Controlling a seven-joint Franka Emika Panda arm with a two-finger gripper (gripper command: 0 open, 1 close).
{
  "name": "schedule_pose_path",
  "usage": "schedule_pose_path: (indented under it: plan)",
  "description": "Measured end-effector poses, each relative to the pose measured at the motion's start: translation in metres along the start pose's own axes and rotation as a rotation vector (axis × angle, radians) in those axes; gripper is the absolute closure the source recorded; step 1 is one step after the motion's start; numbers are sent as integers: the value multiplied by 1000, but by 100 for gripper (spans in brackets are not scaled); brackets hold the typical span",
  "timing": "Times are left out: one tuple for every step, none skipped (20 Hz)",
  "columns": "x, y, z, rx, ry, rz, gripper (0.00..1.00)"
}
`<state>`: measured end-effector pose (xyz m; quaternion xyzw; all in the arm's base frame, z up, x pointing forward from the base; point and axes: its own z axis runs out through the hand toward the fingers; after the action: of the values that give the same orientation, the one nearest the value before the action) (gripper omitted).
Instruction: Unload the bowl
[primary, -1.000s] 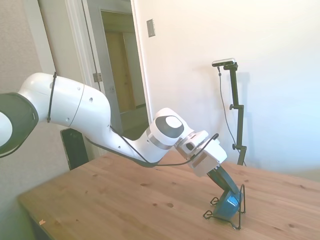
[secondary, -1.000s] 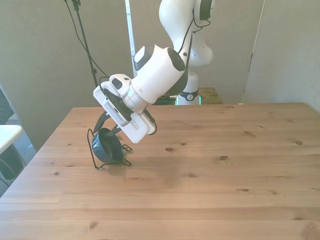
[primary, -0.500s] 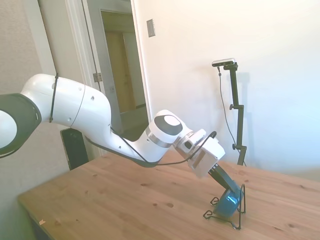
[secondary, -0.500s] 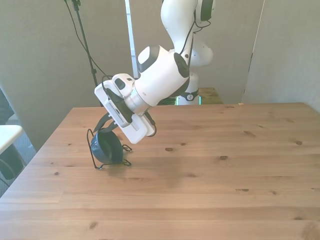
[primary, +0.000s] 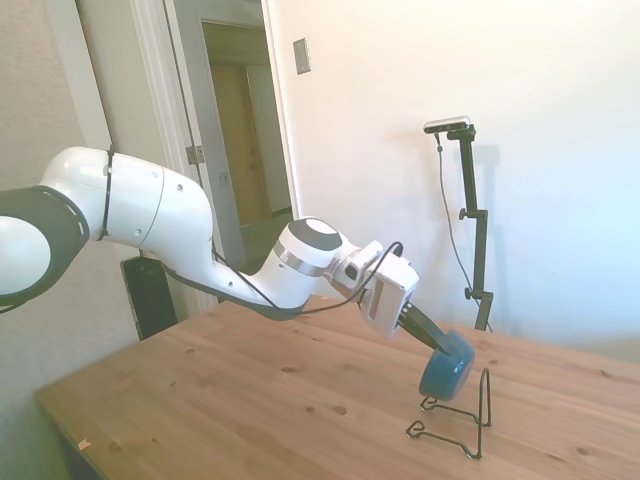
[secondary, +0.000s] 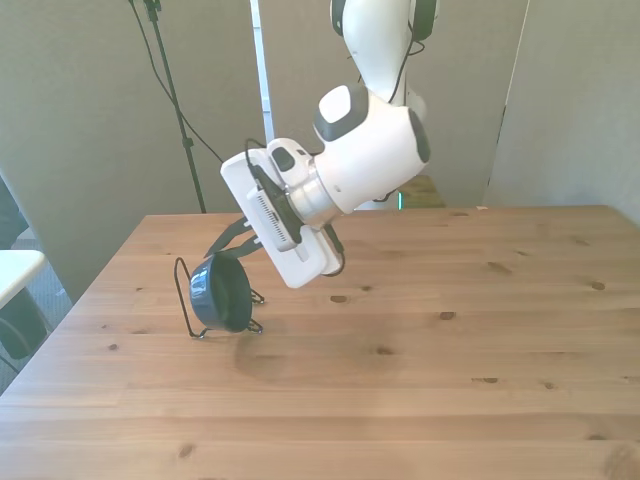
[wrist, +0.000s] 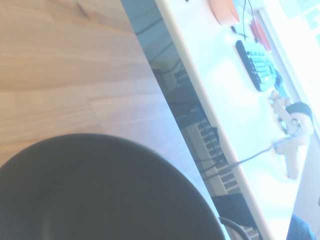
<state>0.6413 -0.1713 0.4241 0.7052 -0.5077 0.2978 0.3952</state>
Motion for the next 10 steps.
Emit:
schedule_pose_path:
  plan:
    - [-3,-4,-15,25,0,4,100]
    - [-6,-6,-29,51,-5,9,100]
    - [-9,-6,-42,78,-19,14,100]
    - [-14,-5,-53,110,-45,18,100]
    - [-20,-3,-62,147,-82,24,100]
    - [-27,0,-69,179,-120,29,100]
    - [-34,4,-73,209,-160,33,100]
    - [-42,7,-75,236,-197,35,100]
    - [-50,10,-77,262,-235,37,100]
    - [-57,13,-79,291,-275,37,100]
